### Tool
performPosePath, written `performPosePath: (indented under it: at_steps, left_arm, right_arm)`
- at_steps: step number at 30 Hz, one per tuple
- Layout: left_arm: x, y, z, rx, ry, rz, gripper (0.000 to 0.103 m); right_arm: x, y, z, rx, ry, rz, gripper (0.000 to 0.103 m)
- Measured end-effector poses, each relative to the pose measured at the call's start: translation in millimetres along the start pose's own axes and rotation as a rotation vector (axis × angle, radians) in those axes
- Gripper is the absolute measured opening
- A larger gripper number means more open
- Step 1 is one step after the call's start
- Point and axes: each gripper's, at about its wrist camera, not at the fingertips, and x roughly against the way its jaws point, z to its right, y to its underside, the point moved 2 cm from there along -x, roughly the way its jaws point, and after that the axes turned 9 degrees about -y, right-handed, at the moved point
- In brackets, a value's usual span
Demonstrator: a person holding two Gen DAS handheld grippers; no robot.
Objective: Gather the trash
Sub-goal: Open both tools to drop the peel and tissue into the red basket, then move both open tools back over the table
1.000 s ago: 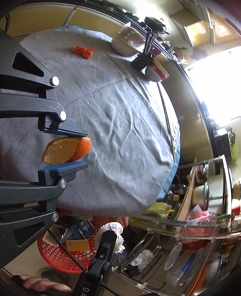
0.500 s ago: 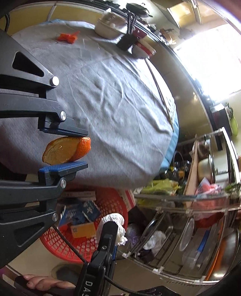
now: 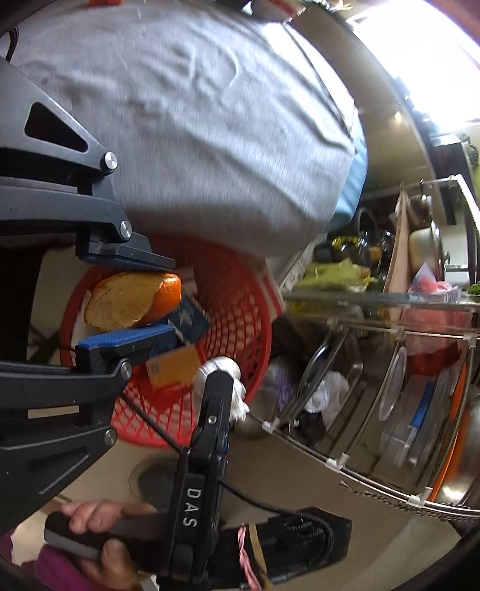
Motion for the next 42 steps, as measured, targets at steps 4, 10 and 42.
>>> performPosePath:
  at_steps: [4,10,42]
  left_arm:
    - [-6,-3,6,0.019,0.068,-0.004,0.04]
    - [3,-6,-11,0.08,0.082,0.05,0.056]
    - [106,129,-208,0.493,-0.385,0.113,0.072]
  right_arm:
    - [3,-2,16,-0.061,0.01,0.013,0.06]
    - [6,-5,22,-0.075,0.029,0.026,0.06]
    - [-78,14,-158,0.251,-0.054,-0.132,0.06]
